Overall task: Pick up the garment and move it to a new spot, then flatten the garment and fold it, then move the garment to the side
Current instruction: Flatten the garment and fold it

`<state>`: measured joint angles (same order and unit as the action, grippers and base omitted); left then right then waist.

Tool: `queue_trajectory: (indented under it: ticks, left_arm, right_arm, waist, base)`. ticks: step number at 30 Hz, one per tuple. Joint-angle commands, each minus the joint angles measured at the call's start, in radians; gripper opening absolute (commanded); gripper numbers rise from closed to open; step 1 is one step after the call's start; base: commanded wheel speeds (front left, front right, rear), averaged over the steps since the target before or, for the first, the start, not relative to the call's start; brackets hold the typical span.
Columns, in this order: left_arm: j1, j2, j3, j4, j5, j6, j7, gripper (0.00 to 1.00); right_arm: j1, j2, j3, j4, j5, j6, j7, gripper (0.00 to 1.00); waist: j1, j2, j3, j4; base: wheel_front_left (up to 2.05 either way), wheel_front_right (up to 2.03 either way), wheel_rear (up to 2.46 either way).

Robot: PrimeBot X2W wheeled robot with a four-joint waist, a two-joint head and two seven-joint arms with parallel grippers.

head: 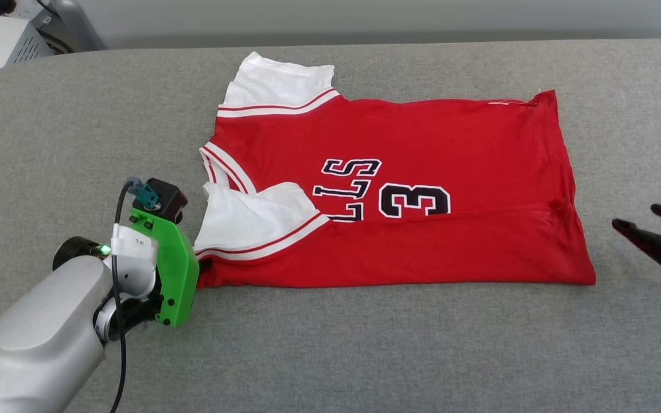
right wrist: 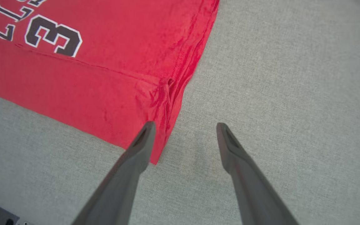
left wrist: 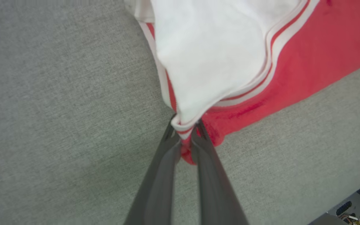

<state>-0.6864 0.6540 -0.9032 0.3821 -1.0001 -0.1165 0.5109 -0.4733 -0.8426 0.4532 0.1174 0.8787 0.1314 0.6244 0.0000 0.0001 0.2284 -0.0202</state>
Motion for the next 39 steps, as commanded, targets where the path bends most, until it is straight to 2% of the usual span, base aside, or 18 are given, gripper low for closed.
queue_trajectory:
  ticks: [1,5,11,17,18,19,24,30,35,39]
  left_arm:
    - [0.014,0.009,0.004,-0.014,0.009,0.008,-0.006,0.0]
    - [0.016,0.012,0.008,-0.05,0.012,0.027,-0.012,0.0]
    - [0.004,0.002,0.006,-0.071,0.026,0.041,-0.021,0.0]
    - [0.013,-0.007,-0.001,-0.063,0.032,0.047,-0.034,0.0]
    - [0.018,-0.008,-0.004,-0.059,0.032,0.046,-0.034,0.0]
    - [0.024,-0.01,-0.007,-0.054,0.03,0.045,-0.035,0.0]
    - [0.05,-0.018,-0.004,-0.029,0.013,0.037,-0.063,0.0]
    - [0.089,0.029,0.01,-0.074,-0.012,0.04,-0.069,0.0]
    - [0.148,0.086,0.006,-0.174,-0.019,0.065,-0.063,0.0]
    - [0.218,0.134,-0.006,-0.277,-0.028,0.101,-0.053,0.0]
  right_arm:
    - [-0.012,0.008,0.01,0.006,0.014,-0.001,0.034,1.0]
    - [-0.024,0.069,0.018,0.078,0.015,-0.001,0.075,1.0]
    - [-0.039,0.187,0.036,0.249,-0.008,-0.001,0.039,1.0]
    - [-0.015,0.238,0.098,0.371,-0.01,-0.001,-0.001,1.0]
    - [-0.015,0.24,0.1,0.377,-0.004,-0.001,-0.017,0.44]
    - [-0.017,0.239,0.104,0.382,0.0,-0.001,-0.041,0.0]
    - [-0.018,0.204,0.128,0.359,0.017,-0.001,-0.128,0.0]
    - [0.031,0.117,0.135,0.231,0.04,-0.001,-0.191,0.0]
    - [0.123,0.051,0.104,0.124,0.062,-0.001,-0.201,0.0]
    - [0.226,0.014,0.047,0.045,0.072,-0.001,-0.192,0.0]
  waist:
    - [0.0,-0.0001,0.005,0.002]
    - [0.0,-0.0001,0.025,0.009]
    - [0.0,-0.0001,0.065,0.034]
    - [0.0,-0.0001,0.072,0.042]
    - [0.0,-0.0001,0.068,0.041]
    - [0.0,-0.0001,0.06,0.04]
    - [0.0,-0.0001,0.0,0.032]
    - [0.0,-0.0001,-0.072,0.027]
    - [0.0,-0.0001,-0.108,0.03]
    - [0.0,-0.0001,-0.113,0.029]
  base:
    - [0.0,0.0,0.0]
    - [0.0,0.0,0.0]
    - [0.0,0.0,0.0]
    - [0.0,0.0,0.0]
    - [0.0,0.0,0.0]
    - [0.0,0.0,0.0]
    - [0.0,0.0,0.0]
    - [0.0,0.0,0.0]
    - [0.0,0.0,0.0]
    - [0.0,0.0,0.0]
